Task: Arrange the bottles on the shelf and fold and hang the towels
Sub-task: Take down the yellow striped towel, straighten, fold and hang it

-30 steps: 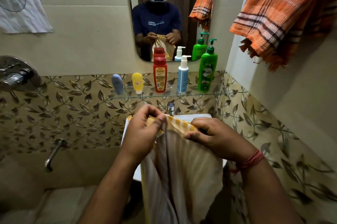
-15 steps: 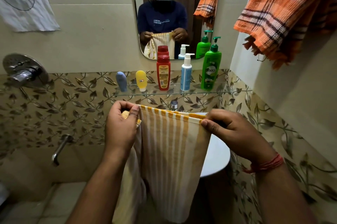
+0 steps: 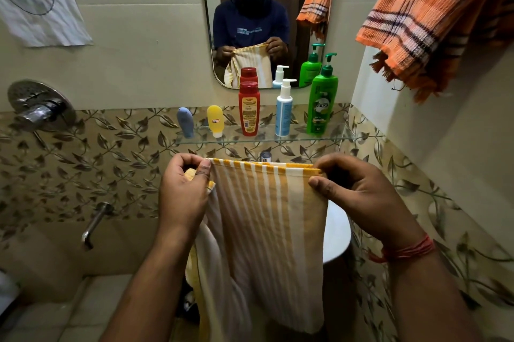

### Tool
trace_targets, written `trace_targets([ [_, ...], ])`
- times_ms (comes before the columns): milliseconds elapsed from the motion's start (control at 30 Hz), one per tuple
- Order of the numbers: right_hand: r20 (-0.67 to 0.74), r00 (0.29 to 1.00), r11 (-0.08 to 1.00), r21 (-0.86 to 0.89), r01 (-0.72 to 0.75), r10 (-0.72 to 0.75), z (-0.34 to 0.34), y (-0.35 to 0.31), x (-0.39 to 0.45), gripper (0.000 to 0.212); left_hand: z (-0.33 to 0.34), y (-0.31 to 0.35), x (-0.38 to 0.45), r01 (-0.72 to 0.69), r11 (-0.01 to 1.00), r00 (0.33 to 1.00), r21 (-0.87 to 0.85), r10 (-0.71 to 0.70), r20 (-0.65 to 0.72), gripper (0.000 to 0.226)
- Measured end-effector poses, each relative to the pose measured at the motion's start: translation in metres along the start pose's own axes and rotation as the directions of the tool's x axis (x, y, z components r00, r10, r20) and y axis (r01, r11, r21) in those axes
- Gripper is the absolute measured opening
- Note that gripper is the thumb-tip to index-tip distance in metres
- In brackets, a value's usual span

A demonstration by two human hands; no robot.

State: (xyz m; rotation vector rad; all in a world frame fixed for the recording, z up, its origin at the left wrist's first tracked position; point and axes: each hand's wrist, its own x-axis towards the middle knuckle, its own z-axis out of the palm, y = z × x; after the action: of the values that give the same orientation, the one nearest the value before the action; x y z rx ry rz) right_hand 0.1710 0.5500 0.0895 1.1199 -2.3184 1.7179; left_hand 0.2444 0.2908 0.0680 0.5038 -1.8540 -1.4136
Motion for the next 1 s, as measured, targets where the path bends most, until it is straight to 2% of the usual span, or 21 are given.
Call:
trace_targets([
  [233,0.022,0.997,0.949,-0.307,0.077,-0.074,0.000,-0.004,0.001,0.021,0.008,0.009,-0.007,-0.021,1.000,0.999,-0.022,0.022,0.028,0.004],
  [333,0.061,0.994,0.935,-0.338,0.106,-0.091,-0.002,-0.003,-0.001,0.020,0.007,0.009,-0.007,-0.022,0.999,0.999,-0.041,0.023,0.037,0.004],
  [500,0.116,0.992,0.896,-0.435,0.087,-0.041,-0.012,-0.002,-0.004,0.031,0.005,0.007,-0.003,-0.047,0.999,0.999,-0.021,0.047,0.014,0.009],
  [600,0.110,0.993,0.872,-0.479,0.096,-0.049,-0.017,-0.003,-0.005,0.028,0.004,0.006,-0.001,-0.060,0.998,0.998,0.000,0.060,0.031,0.009],
  [767,0.094,0.994,0.921,-0.379,0.084,-0.052,-0.020,-0.009,-0.007,0.023,0.003,0.005,0.000,-0.046,0.999,0.997,0.018,0.045,0.056,0.006],
  [900,0.066,0.998,0.988,-0.155,0.010,0.000,-0.020,-0.017,-0.010,0.024,0.006,0.004,-0.002,-0.034,0.999,0.990,0.042,0.028,0.137,0.006],
  [1000,0.010,0.999,0.999,0.000,-0.042,0.042,-0.017,-0.024,-0.009,0.016,0.011,0.010,-0.004,-0.031,0.998,0.982,0.052,0.021,0.188,0.022],
])
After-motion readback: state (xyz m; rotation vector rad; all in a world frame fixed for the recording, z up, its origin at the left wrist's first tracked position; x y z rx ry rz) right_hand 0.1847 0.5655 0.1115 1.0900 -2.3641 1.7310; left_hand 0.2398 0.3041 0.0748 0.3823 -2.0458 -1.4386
